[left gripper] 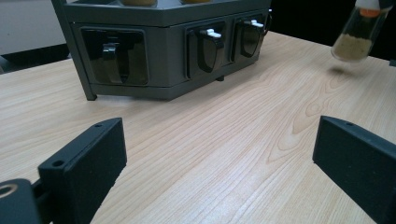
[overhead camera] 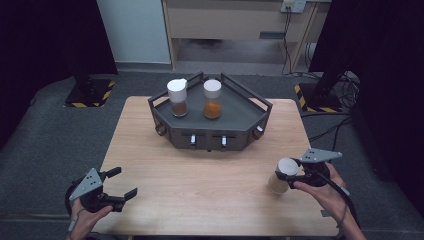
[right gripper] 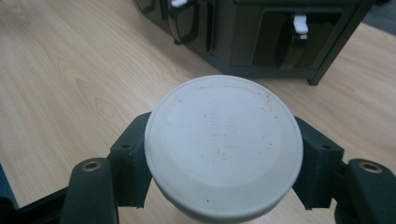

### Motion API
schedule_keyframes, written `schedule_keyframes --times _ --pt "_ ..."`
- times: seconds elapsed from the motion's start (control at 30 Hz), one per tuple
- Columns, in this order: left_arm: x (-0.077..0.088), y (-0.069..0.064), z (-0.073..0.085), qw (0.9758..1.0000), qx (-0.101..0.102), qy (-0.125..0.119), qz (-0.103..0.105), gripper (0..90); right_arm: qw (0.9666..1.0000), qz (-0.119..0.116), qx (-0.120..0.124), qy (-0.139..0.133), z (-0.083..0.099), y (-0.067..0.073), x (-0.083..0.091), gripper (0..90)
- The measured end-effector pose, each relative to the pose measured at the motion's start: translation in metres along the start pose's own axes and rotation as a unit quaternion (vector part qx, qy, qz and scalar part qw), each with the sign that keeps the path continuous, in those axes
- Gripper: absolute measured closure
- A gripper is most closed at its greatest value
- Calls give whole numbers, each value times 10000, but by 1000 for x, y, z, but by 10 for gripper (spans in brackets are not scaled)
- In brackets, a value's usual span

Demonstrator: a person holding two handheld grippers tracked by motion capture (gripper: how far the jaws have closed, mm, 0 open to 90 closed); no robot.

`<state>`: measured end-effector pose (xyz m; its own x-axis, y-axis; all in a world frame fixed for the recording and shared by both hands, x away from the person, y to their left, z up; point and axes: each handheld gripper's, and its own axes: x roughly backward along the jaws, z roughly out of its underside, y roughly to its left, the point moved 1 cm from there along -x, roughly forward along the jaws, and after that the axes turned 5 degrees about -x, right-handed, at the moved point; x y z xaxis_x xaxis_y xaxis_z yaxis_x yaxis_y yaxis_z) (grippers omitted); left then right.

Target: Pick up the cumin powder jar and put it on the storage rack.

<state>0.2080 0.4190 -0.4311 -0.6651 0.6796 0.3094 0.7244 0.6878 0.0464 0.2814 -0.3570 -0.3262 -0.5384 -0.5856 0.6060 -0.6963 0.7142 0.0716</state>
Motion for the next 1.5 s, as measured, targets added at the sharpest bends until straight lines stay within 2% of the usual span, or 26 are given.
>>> schedule_keyframes --times 0.03,0.07,0.3,0.47,0.6,0.63,0.77,1.0,1.03,1.27,1.5 --pt "0 0 0 10000 4 -1 -2 18 10000 -59 48 3 -8 -3 1 341" --pt "0 0 0 10000 0 0 -1 18 10000 -59 48 3 -8 -3 1 341" --pt "0 0 0 10000 1 -1 3 18 9990 -275 332 94 -38 -8 -3 342" --pt "0 0 0 10000 6 -2 0 18 9979 -478 428 107 -62 -12 -6 342" --pt "0 0 0 10000 4 1 0 19 9961 -646 583 115 -86 -14 -10 342" --pt "0 0 0 10000 4 1 0 18 9961 -646 583 115 -86 -14 -10 342" --pt "1 0 0 10000 4 -12 1 19 9948 -777 651 67 -108 -15 -16 342" --pt "1 0 0 10000 2 -15 1 18 9927 -909 784 120 -132 -13 -25 342" --pt "1 1 0 10000 -1 -12 3 19 9918 -988 804 133 -140 -14 -28 342" --pt "0 1 0 10000 0 0 23 19 9906 -1072 837 166 -159 -14 -35 342" --pt "1 1 0 10000 7 -8 26 18 9911 -1010 840 206 -183 -12 -40 342"
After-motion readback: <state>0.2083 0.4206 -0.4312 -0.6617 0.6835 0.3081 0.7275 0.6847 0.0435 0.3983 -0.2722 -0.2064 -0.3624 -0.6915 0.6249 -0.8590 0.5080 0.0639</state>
